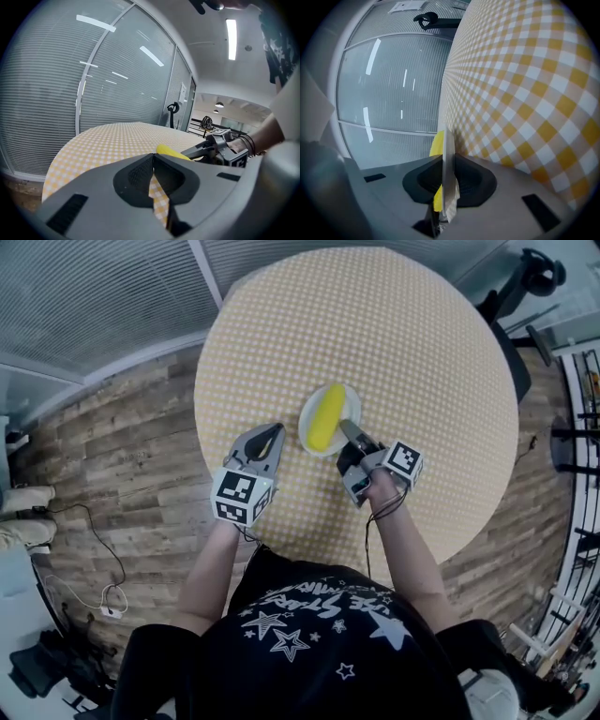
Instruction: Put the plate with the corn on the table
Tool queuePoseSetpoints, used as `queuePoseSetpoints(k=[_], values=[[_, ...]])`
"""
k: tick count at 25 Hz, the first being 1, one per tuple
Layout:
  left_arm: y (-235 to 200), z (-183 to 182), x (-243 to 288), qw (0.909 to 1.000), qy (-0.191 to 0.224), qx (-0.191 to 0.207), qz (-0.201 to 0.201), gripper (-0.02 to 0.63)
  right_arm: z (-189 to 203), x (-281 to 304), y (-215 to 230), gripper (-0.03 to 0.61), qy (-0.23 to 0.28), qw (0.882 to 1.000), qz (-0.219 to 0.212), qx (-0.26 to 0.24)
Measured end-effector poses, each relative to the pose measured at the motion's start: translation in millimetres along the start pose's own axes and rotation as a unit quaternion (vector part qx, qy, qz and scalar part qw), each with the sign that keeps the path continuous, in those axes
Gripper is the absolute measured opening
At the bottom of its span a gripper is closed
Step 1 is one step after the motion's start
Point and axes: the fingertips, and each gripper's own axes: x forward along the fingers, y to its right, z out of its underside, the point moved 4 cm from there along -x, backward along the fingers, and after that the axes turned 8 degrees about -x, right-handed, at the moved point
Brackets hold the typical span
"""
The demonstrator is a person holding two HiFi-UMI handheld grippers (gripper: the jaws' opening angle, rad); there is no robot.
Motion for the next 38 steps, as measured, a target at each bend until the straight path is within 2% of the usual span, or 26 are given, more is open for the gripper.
queuePoseSetpoints(k=[10, 14, 20, 26, 28, 34, 38], values=[[-3.0, 1.7, 0.5, 1.0000, 0.000, 0.001, -0.006, 0.008, 0.8, 1.3, 0.8, 0.057, -0.006, 0.998, 0.051, -0.024], [0.0, 3.4, -0.8, 1.0000, 0.000, 0.001, -0.005, 0.008, -0.6, 2.8, -1.0, 0.057, -0.018, 0.995, 0.082, -0.062], [7.9, 4.9, -7.8, 1.0000, 0.002, 0.007, -0.001, 0.008, 4.9, 1.1, -6.3, 0.062, -0.045, 0.980, 0.132, -0.140], [12.9, 1.1, -20.8, 0.9997, 0.015, 0.017, -0.006, 0.008, 6.0, -13.1, -6.8, 0.130, -0.070, 0.948, 0.188, -0.248], [16.3, -0.4, -27.1, 0.9997, 0.017, 0.018, -0.008, 0.008, 7.8, -22.3, -9.2, 0.130, -0.068, 0.947, 0.185, -0.254], [34.1, -3.7, -48.7, 0.9992, 0.029, 0.025, -0.011, 0.008, 11.7, -51.3, -18.8, 0.130, -0.042, 0.956, 0.161, -0.242], [51.0, -9.4, -67.7, 0.9985, 0.042, 0.033, -0.009, 0.008, 17.2, -71.0, -38.0, 0.130, -0.017, 0.961, 0.123, -0.248]])
